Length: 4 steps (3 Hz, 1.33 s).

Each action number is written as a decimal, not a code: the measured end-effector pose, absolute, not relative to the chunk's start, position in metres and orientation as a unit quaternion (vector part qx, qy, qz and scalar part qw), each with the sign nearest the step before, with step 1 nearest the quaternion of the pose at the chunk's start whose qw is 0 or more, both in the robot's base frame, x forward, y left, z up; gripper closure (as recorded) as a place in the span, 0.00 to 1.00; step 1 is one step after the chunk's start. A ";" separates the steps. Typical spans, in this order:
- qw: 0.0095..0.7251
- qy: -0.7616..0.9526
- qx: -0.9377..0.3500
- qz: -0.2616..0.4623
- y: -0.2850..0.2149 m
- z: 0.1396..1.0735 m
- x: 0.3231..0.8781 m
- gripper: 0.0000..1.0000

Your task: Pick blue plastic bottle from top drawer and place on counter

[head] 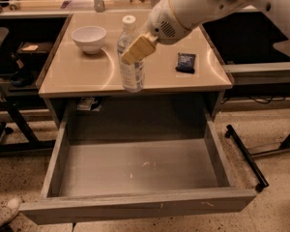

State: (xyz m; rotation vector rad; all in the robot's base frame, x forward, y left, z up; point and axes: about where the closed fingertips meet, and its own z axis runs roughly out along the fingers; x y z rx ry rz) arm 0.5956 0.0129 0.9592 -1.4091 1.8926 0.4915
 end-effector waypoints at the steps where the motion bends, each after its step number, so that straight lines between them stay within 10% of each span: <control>1: 0.352 0.736 -0.546 0.190 0.009 0.973 0.628 1.00; 4: 0.318 0.746 -0.552 0.196 0.009 0.971 0.720 1.00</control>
Offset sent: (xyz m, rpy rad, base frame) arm 0.1184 -0.0155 0.0511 -0.0559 0.0293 -0.0097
